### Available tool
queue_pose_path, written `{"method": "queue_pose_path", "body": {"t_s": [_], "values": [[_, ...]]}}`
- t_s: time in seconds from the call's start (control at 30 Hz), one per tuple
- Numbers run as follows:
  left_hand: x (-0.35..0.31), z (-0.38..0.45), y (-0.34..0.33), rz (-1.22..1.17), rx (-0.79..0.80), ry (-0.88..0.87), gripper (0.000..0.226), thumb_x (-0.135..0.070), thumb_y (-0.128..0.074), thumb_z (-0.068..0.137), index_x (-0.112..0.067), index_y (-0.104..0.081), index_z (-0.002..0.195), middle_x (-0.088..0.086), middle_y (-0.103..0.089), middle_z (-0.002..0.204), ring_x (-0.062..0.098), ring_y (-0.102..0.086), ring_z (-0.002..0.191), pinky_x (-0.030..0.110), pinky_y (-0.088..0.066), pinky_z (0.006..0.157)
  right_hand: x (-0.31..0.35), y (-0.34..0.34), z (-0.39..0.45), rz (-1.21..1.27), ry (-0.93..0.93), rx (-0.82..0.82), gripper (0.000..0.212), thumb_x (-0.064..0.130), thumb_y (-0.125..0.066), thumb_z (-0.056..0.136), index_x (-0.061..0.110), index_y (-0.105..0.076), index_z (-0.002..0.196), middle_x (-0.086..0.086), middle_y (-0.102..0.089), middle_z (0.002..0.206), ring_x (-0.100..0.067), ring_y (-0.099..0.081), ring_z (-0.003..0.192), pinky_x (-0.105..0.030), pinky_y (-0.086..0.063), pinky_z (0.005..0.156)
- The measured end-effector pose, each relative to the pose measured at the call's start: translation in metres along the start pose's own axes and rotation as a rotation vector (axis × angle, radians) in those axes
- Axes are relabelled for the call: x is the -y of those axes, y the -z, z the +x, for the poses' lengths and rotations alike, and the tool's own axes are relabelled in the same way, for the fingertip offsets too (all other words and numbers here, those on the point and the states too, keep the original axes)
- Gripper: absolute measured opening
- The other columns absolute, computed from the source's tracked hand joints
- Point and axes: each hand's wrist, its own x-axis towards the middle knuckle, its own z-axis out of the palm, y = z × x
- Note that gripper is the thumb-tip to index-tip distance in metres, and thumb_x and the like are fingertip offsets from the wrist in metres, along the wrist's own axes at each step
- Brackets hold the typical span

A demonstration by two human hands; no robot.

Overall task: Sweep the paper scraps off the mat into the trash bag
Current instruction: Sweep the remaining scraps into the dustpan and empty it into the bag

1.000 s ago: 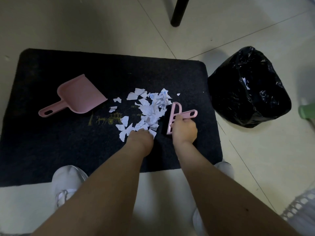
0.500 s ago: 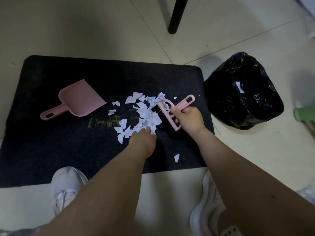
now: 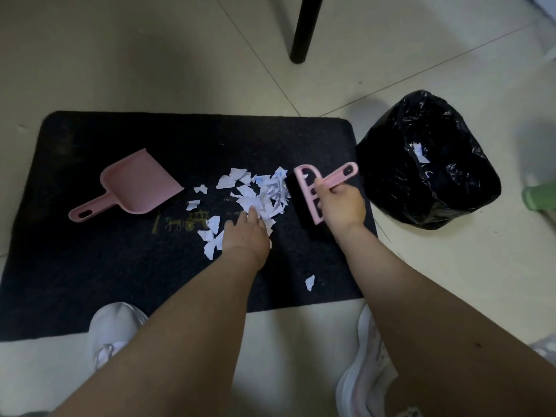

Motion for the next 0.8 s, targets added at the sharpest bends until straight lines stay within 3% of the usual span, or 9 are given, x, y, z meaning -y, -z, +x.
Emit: {"method": "queue_pose_path", "body": {"t_s": [0.1,0.27,0.33,0.4,0.47,0.57,0.7,0.8], "values": [[0.004,0.005,0.004,-0.086,0.023,0.059,0.074,-0.011,-0.044,0.093,-0.010,-0.001,0.153,0.011,0.006,0.161,0.027,0.001,0.150,0.046,-0.020,0.119,-0.003,0.005,0.006,0.043,-0.043,-0.059,0.041,0.047,-0.052,0.091,0.017,-0.062,0.065,-0.004,-0.068,0.074,-0.020,-0.062,0.069,-0.029,-0.047,0.062],[0.005,0.008,0.013,-0.029,0.059,0.109,0.058,-0.010,-0.047,0.090,-0.023,-0.032,0.145,0.024,0.006,0.158,0.042,0.001,0.147,0.050,-0.018,0.116,-0.018,0.013,0.016,-0.048,-0.005,0.140,0.036,0.051,-0.060,0.085,0.018,-0.068,0.073,0.004,-0.066,0.068,-0.019,-0.065,0.071,-0.033,-0.050,0.071],[0.002,0.007,0.013,0.010,0.060,0.051,0.053,-0.012,-0.050,0.089,-0.021,-0.039,0.140,0.021,-0.022,0.154,0.038,-0.023,0.142,0.046,-0.026,0.113,-0.026,0.016,0.022,-0.138,0.014,0.256,0.034,0.051,-0.065,0.082,0.018,-0.072,0.075,0.005,-0.065,0.065,-0.017,-0.064,0.068,-0.033,-0.050,0.070],[-0.001,0.006,0.009,0.012,0.065,-0.035,0.044,-0.009,-0.050,0.088,-0.017,-0.048,0.131,0.012,-0.049,0.135,0.030,-0.044,0.126,0.038,-0.037,0.102,-0.034,0.020,0.030,-0.247,0.036,0.372,0.035,0.050,-0.069,0.078,0.016,-0.075,0.078,0.004,-0.067,0.064,-0.014,-0.061,0.063,-0.031,-0.047,0.065],[-0.007,0.005,0.001,0.000,0.085,-0.104,0.035,-0.006,-0.047,0.088,-0.014,-0.056,0.120,0.009,-0.058,0.124,0.026,-0.054,0.116,0.034,-0.044,0.093,-0.040,0.024,0.036,-0.363,0.066,0.498,0.035,0.048,-0.072,0.077,0.013,-0.076,0.082,0.001,-0.069,0.067,-0.013,-0.060,0.063,-0.029,-0.045,0.065],[-0.016,0.007,-0.014,-0.013,0.164,-0.179,0.031,-0.004,-0.045,0.089,-0.011,-0.060,0.115,0.009,-0.060,0.122,0.026,-0.058,0.113,0.034,-0.048,0.091,-0.044,0.028,0.041,-0.499,0.073,0.679,0.032,0.038,-0.077,0.075,0.007,-0.076,0.085,-0.002,-0.070,0.071,-0.014,-0.062,0.069,-0.030,-0.047,0.072],[-0.029,0.018,-0.034,0.099,0.279,-0.276,0.039,-0.010,-0.045,0.092,-0.010,-0.051,0.130,0.009,-0.049,0.139,0.028,-0.050,0.126,0.041,-0.044,0.104,-0.051,0.028,0.037,-0.769,0.081,0.931,0.030,0.033,-0.076,0.077,0.008,-0.075,0.092,0.002,-0.070,0.075,-0.014,-0.063,0.075,-0.028,-0.050,0.082],[-0.037,0.020,-0.042,0.122,0.321,-0.292,0.046,-0.010,-0.044,0.094,-0.010,-0.044,0.139,0.009,-0.037,0.151,0.029,-0.043,0.134,0.044,-0.040,0.107,-0.059,0.019,0.030,-0.998,0.149,0.944,0.029,0.038,-0.074,0.077,0.013,-0.073,0.092,0.001,-0.071,0.086,-0.018,-0.066,0.084,-0.031,-0.052,0.082]]}}
